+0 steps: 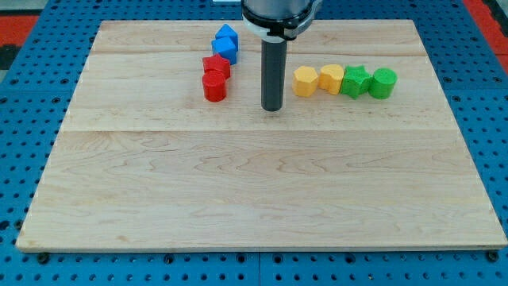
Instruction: Separate the red star from the blue cube
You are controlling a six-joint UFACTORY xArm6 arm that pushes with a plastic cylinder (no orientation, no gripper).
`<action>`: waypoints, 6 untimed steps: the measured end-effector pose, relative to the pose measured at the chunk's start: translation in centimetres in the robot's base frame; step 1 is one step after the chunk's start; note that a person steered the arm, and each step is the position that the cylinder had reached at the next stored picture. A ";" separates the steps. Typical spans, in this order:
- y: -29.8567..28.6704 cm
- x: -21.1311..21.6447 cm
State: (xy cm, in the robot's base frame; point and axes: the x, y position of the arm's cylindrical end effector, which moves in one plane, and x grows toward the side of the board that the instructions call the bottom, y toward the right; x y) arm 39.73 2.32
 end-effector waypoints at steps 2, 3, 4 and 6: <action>0.0 -2.2; 0.0 -5.7; -0.1 -8.9; -10.4 -7.6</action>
